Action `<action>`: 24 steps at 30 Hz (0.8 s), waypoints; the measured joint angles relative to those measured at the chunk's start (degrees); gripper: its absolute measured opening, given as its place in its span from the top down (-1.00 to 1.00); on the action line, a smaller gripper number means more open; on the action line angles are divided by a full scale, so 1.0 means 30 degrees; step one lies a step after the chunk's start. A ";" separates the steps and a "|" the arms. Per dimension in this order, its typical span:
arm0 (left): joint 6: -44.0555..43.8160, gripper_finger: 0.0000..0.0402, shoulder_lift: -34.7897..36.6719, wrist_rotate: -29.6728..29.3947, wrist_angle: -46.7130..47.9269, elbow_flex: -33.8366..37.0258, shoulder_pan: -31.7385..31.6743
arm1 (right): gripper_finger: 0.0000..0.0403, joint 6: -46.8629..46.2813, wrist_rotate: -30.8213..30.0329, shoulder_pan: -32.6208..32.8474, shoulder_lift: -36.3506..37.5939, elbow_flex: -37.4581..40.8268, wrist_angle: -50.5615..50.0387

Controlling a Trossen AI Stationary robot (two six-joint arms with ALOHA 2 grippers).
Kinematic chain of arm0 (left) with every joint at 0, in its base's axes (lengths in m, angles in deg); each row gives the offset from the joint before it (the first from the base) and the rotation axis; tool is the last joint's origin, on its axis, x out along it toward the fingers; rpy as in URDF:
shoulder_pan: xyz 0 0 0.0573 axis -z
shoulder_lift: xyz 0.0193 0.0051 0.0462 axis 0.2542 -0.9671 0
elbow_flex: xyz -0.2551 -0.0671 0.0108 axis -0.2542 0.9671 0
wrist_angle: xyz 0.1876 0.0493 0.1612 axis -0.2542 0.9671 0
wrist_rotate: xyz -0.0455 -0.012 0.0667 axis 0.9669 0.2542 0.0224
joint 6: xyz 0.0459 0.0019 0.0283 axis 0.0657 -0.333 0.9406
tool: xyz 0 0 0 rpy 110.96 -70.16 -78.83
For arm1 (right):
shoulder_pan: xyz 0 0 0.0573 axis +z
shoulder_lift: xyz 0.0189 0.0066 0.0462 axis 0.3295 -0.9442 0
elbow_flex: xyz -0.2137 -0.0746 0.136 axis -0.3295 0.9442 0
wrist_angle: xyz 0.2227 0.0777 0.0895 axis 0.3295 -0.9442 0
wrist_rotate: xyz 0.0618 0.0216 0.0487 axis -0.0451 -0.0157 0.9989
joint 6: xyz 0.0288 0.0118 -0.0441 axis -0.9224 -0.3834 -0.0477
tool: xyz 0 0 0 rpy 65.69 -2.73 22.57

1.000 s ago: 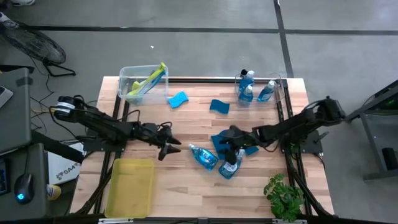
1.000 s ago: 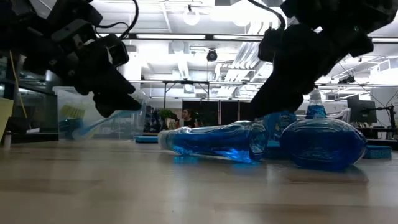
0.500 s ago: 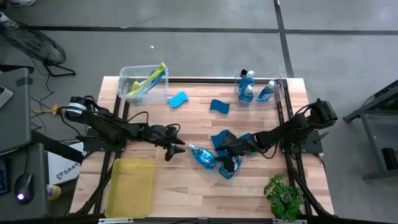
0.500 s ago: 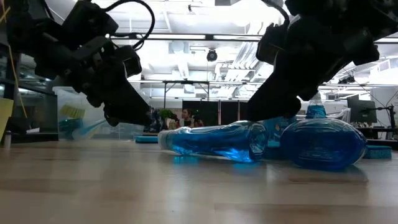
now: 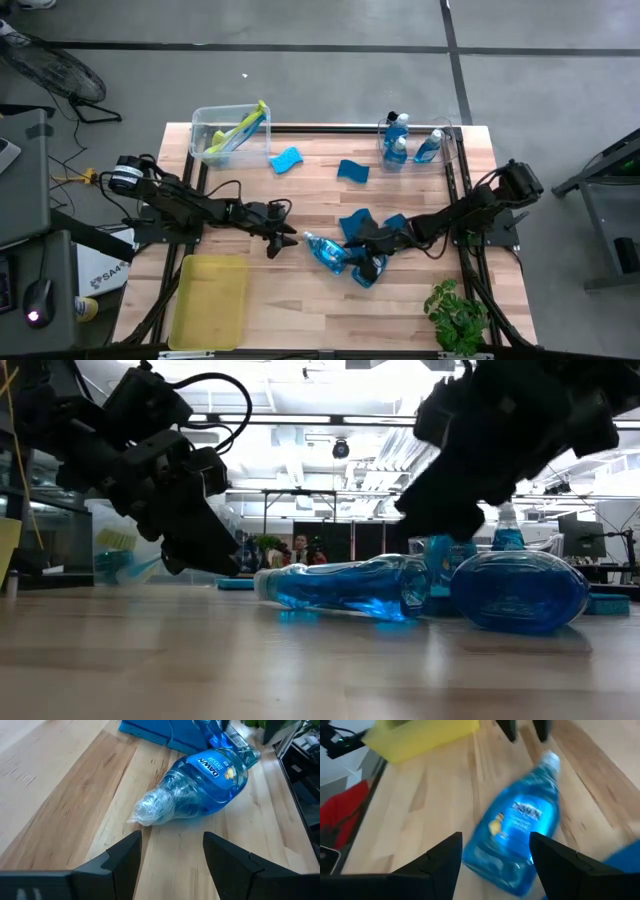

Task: Pick & Place Kitchen Sink Supplies
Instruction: Put the left soap dispenser into the transparent bin

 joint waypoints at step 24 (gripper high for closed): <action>0.0207 -0.04 -0.0007 0.0500 -0.0344 -0.0036 -0.0007 | -0.11 -0.0443 0.0611 -0.1129 -0.3210 -0.7690 -1.0559</action>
